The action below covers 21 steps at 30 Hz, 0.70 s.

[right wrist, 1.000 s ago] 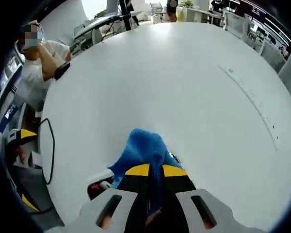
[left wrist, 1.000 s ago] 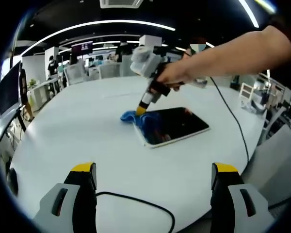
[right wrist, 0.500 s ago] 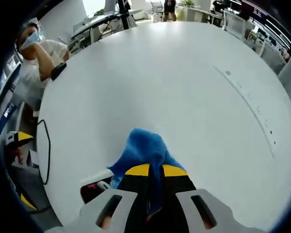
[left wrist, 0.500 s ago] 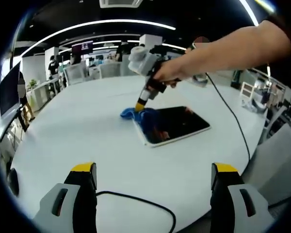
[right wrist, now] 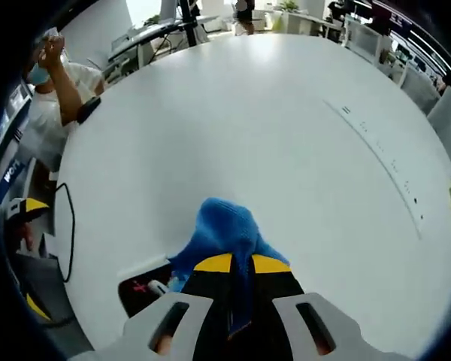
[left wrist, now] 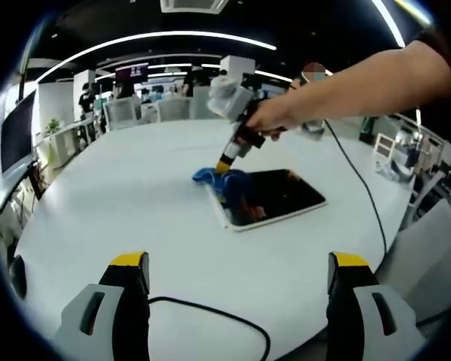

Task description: Wipe the mirror surface with the cleaning cloth until all visible marks leave the cleaned area.

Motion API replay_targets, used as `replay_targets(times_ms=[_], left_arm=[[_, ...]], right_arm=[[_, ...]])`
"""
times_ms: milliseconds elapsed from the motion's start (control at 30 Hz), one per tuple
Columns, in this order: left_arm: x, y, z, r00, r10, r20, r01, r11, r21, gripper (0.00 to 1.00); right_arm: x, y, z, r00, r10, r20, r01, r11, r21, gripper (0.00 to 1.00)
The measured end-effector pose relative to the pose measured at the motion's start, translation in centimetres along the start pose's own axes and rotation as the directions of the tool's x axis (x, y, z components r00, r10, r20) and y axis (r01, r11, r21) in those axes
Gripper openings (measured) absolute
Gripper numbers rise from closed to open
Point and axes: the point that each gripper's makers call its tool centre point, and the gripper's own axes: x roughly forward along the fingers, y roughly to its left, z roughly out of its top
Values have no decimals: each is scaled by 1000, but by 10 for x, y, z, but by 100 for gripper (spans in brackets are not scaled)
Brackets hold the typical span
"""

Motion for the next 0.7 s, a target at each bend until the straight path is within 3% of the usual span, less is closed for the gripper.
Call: replay_targets(times_ms=[333,700], left_arm=[[1,-1,-1,1000,-3,-3,3,1000,9,99],[1,-2,-1,1000,-6,-3,6,1000,11,99]], right_arm=[[-15,-9,-25,1000,-21,1,21,999,32,3],[-16,-18,-30,999,-36,-14,36,999,36,3]])
